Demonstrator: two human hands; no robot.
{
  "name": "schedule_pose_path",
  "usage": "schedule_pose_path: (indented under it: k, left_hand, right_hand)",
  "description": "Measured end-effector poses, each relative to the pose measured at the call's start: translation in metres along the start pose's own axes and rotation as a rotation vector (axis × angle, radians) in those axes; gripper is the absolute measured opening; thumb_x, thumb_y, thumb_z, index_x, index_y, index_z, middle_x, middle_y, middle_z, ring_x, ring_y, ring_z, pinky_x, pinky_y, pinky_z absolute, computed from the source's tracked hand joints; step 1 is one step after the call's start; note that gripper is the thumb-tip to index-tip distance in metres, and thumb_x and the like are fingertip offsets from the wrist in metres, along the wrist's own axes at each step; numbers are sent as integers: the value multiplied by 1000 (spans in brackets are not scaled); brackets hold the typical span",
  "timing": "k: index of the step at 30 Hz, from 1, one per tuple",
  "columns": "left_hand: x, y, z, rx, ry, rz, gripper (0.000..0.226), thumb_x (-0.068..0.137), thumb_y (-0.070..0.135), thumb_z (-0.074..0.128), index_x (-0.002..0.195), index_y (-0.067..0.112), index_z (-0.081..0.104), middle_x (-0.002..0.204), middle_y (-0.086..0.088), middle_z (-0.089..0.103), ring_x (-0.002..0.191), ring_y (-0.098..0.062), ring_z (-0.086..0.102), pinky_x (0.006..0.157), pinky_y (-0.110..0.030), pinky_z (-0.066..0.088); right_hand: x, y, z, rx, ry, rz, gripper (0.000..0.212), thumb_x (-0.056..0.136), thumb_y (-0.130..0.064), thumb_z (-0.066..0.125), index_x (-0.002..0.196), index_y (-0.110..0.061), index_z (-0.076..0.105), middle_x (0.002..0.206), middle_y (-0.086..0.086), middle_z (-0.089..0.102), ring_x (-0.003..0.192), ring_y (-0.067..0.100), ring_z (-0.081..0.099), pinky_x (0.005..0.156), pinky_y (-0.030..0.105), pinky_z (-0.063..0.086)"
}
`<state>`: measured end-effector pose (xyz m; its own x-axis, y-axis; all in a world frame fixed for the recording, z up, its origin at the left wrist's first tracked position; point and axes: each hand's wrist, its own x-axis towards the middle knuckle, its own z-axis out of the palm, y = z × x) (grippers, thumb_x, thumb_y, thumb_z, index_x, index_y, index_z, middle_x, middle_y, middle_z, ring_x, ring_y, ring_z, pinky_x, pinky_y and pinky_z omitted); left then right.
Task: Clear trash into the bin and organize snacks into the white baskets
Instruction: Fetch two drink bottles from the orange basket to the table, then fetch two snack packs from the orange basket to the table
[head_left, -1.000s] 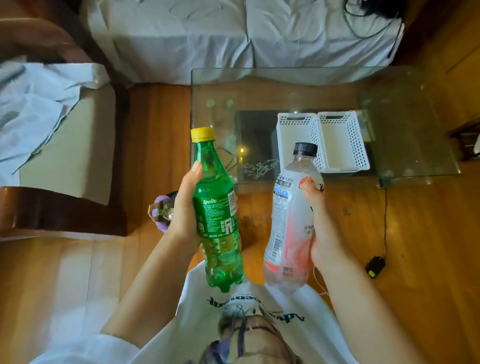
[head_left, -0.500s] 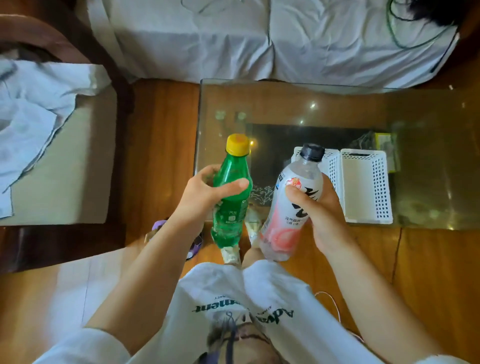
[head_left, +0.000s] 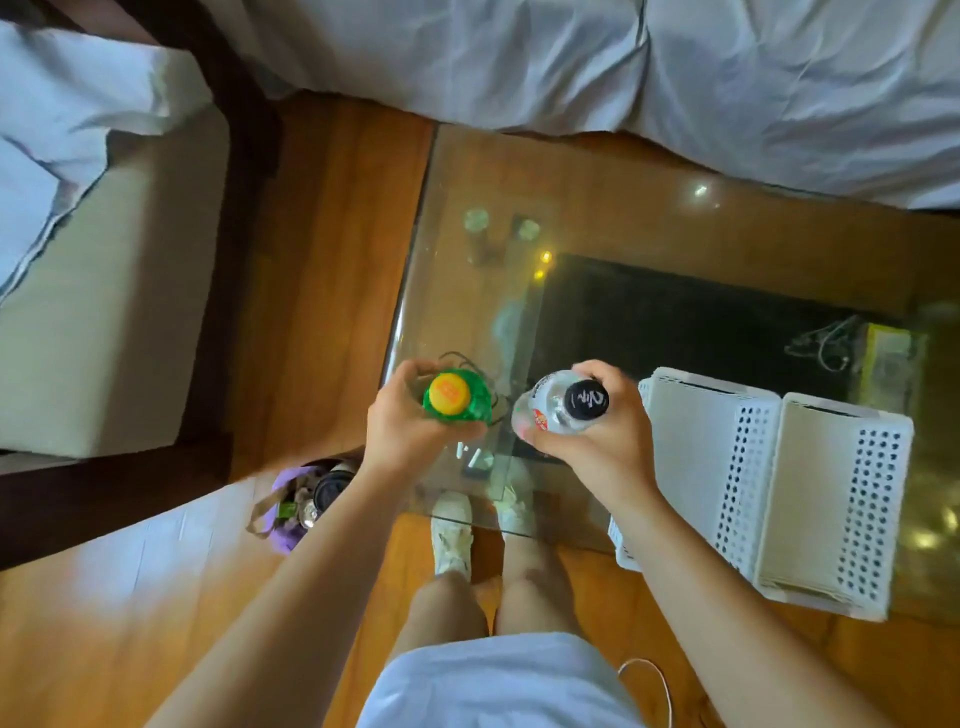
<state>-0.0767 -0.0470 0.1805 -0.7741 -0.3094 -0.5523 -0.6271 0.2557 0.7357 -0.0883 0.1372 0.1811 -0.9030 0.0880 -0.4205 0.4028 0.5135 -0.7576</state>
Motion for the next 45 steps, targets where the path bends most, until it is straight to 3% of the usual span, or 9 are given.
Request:
schedule_pose_path:
  k: [5, 10, 18, 24, 29, 32, 36, 39, 45]
  left_hand:
    - [27, -6, 18, -107, -5, 9, 63, 48, 1, 88, 98, 25, 56, 93, 20, 60, 85, 3, 58, 66, -8, 50]
    - [41, -18, 27, -50, -35, 40, 65, 51, -1, 86, 106, 19, 57, 95, 20, 57, 91, -6, 56, 79, -19, 46]
    - [48, -29, 26, -138, -101, -18, 68, 56, -14, 77, 113, 15, 56, 102, 21, 55, 94, 5, 53, 67, 0, 44]
    - [51, -29, 28, -219, -115, -85, 71, 62, -14, 74, 118, 23, 53, 115, 11, 55, 114, -17, 51, 74, -12, 47]
    - [53, -29, 26, -254, -160, -140, 86, 64, -15, 73, 134, 27, 47, 139, 1, 46, 130, -20, 41, 109, -36, 37]
    - [58, -31, 24, -243, -211, -150, 89, 65, -16, 72, 137, 28, 44, 145, 0, 41, 134, -22, 37, 110, -38, 35]
    - [61, -40, 30, -236, -236, -259, 110, 71, -2, 75, 150, 25, 4, 154, 3, 23, 141, -19, 24, 97, -17, 31]
    - [50, -46, 33, -300, -206, -486, 120, 73, 21, 77, 147, 21, -18, 159, -4, 10, 143, -24, 17, 111, -35, 28]
    - [-8, -47, 4, -481, -74, -658, 75, 86, 23, 65, 148, 16, 22, 154, -6, 28, 134, -24, 37, 84, -32, 41]
  right_hand:
    - [36, 25, 24, -9, 8, 20, 65, 48, -15, 88, 95, -34, 48, 102, -8, 50, 83, 0, 50, 72, 24, 44]
    - [48, 47, 40, -82, -33, -15, 69, 48, -15, 88, 100, -39, 47, 102, -17, 43, 81, -6, 43, 64, 6, 34]
    - [55, 65, 43, -48, -33, 48, 72, 54, -11, 87, 111, -35, 50, 108, -18, 45, 95, 4, 49, 78, 23, 48]
    - [56, 63, 40, -46, -57, 71, 77, 56, -16, 87, 122, -30, 49, 125, -7, 51, 102, 4, 48, 81, 23, 46]
    - [55, 65, 34, -36, -127, 91, 84, 58, -13, 86, 129, -33, 46, 131, -6, 52, 119, 14, 51, 89, 27, 47]
    - [56, 66, 30, -58, -166, 88, 88, 57, -13, 87, 131, -35, 44, 133, -8, 52, 122, 17, 51, 91, 32, 49]
    - [57, 68, 30, -150, -208, 154, 104, 61, -22, 85, 144, -35, 24, 144, -5, 44, 130, 21, 44, 100, 40, 42]
    - [53, 74, 28, -99, -291, 348, 116, 68, -23, 81, 149, -25, -2, 152, 3, 31, 138, 24, 33, 111, 39, 28]
    - [23, 57, 14, -168, -500, 645, 91, 81, -27, 69, 149, -12, 9, 154, 12, 24, 139, 30, 28, 113, 46, 27]
